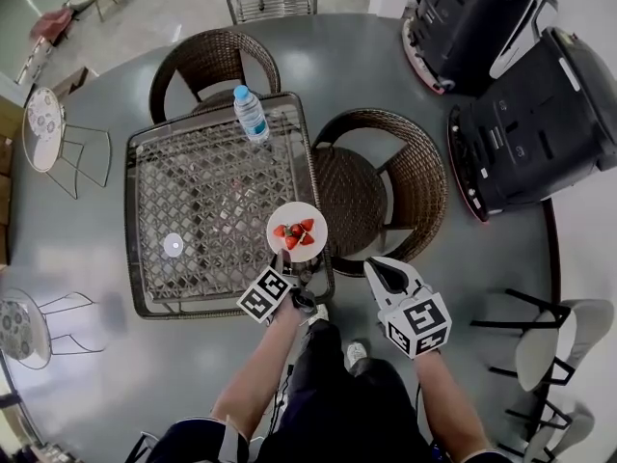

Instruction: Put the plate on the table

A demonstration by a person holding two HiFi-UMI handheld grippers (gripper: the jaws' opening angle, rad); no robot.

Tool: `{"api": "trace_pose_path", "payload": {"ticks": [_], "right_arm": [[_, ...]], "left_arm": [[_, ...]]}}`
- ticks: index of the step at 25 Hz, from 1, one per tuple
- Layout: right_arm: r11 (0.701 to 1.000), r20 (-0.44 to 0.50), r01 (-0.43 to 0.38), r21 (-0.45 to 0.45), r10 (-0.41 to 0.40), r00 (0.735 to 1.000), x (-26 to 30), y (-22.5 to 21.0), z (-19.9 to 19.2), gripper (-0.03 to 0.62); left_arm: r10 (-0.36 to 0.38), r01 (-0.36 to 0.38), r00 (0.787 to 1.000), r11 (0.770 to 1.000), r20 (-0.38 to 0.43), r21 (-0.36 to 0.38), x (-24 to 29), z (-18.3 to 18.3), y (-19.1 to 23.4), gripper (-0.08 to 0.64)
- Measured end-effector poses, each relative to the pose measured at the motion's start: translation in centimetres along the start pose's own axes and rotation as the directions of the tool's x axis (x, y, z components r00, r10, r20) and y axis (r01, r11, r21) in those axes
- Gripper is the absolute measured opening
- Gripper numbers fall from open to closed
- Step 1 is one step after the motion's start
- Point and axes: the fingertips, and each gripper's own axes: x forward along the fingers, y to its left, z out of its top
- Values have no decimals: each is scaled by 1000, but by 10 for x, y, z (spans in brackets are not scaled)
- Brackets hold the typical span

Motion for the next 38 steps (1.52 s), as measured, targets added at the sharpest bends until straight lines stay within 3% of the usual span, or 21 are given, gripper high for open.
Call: {"api": "trace_pose_path", "payload": {"ticks": [6,14,19,22,28,33,35,38], "right_arm": [[1000,6,10,2,-10,1000,-7,1,0,5],[1000,14,15,7,-15,1000,-13,4,1,5],[1000,37,12,8,-13,999,-15,6,7,5],[1000,56,3,7,-3,998,-15,9,14,5],[999,101,-39,-10,40,994,-9,23,30,5],[997,146,-76,-25,79,986,-7,37,48,5],[996,165,-88,-32,92,982,-8,43,54,5],[994,199,-102,-42,108,974,-10,49,66,5]], "left_arm": [[64,-64,998,993,2,95,1,-2,0,61],[89,-94,995,985,38,144,-1,3,-1,87],[57,-68,997,977,58,203,-18,18,-7,87],[-49,33,998,961,51,276,-34,28,-28,87],[-266,216,963,857,43,468,-81,50,-80,84],[-442,388,897,797,8,462,-122,55,-122,75],[-493,428,870,752,-3,502,-140,55,-138,37],[-552,461,833,651,-41,604,-168,53,-166,9]]}}
